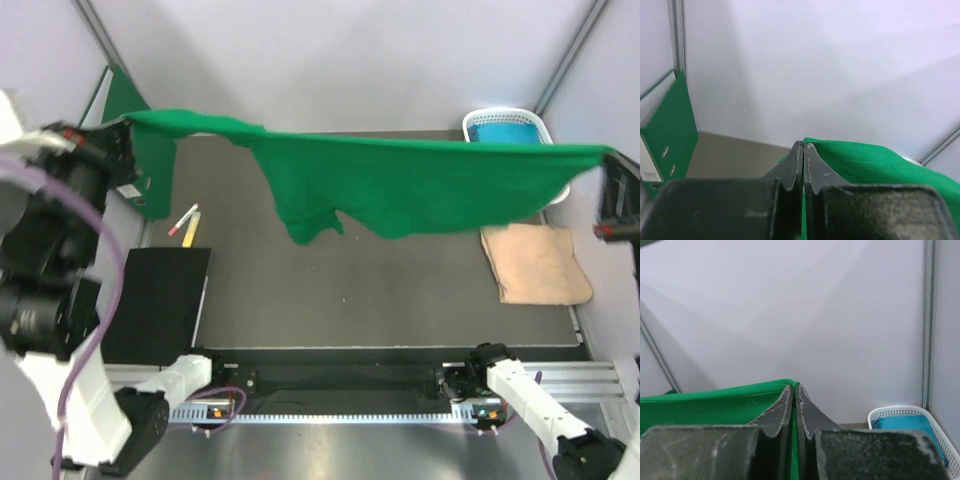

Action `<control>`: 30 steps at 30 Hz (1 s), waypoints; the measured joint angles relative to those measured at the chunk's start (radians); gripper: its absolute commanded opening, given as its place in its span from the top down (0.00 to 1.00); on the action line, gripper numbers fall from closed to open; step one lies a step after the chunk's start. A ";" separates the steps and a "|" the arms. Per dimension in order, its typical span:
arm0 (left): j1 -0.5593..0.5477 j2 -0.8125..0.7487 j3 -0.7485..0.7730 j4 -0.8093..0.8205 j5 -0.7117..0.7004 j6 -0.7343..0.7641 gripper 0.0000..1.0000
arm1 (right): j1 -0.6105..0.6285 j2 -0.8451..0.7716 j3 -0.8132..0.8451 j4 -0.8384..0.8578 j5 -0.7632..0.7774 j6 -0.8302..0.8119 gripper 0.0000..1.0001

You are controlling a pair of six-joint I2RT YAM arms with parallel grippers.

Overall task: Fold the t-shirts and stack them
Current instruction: Flatten out the tshirt

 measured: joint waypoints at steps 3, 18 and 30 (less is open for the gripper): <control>0.000 -0.087 0.013 0.000 0.005 0.016 1.00 | 0.000 -0.062 0.023 -0.020 0.004 -0.006 1.00; -0.001 0.049 0.059 0.048 0.079 0.062 1.00 | 0.000 -0.100 -0.181 -0.001 0.091 -0.037 1.00; 0.004 0.842 -0.175 0.174 0.151 0.130 1.00 | -0.006 0.661 -0.655 0.377 0.090 -0.045 1.00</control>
